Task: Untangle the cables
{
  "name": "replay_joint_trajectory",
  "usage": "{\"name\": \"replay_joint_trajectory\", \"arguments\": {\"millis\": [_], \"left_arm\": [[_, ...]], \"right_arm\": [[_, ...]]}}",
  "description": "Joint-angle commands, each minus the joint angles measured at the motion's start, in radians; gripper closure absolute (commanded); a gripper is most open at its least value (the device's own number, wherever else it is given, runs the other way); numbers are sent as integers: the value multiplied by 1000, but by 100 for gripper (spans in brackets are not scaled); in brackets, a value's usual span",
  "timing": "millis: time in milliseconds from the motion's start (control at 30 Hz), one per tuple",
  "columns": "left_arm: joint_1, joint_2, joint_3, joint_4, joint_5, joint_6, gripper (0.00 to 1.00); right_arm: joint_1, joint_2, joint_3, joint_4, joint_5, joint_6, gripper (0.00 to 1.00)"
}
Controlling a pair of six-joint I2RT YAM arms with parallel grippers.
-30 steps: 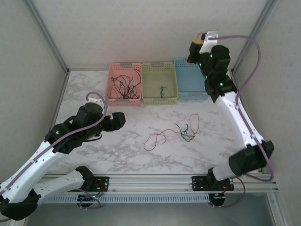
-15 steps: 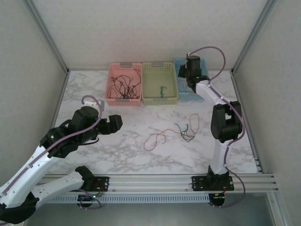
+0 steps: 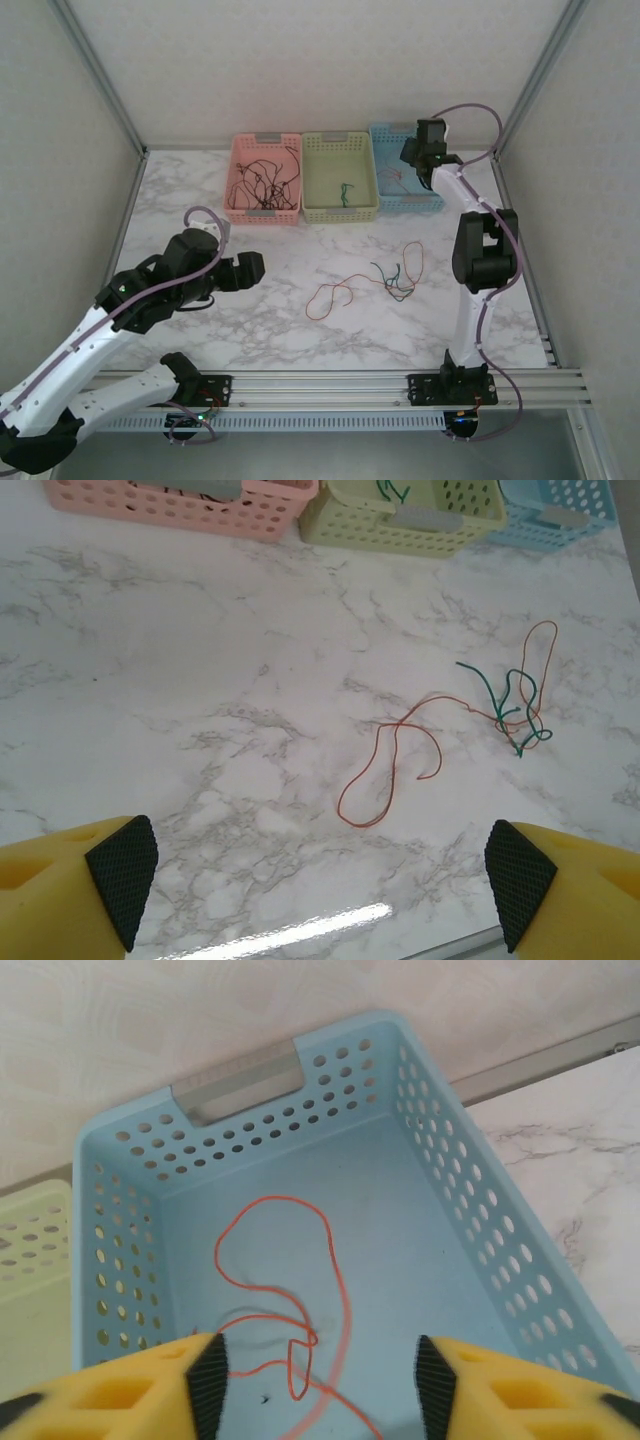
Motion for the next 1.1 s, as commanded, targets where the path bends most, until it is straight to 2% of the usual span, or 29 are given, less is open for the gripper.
{"name": "replay_joint_trajectory", "arguments": {"millis": [0, 100, 300, 500, 767, 1067], "left_arm": [[5, 27, -34, 63, 80, 0, 12], [2, 63, -67, 116, 129, -6, 12], [-19, 155, -165, 277, 229, -32, 13], [-73, 312, -201, 410, 261, -33, 14], [-126, 556, -213, 582, 299, -38, 15], [-142, 734, -211, 678, 320, -42, 19]], "right_arm": [[10, -77, -1, -59, -56, 22, 38], [17, -188, -108, -58, -97, 37, 37], [52, -479, -470, -16, -192, 78, 40], [73, -648, -751, -39, -346, 104, 46], [102, -675, -939, -82, -430, 110, 51], [133, -618, -971, -106, -413, 118, 54]]}}
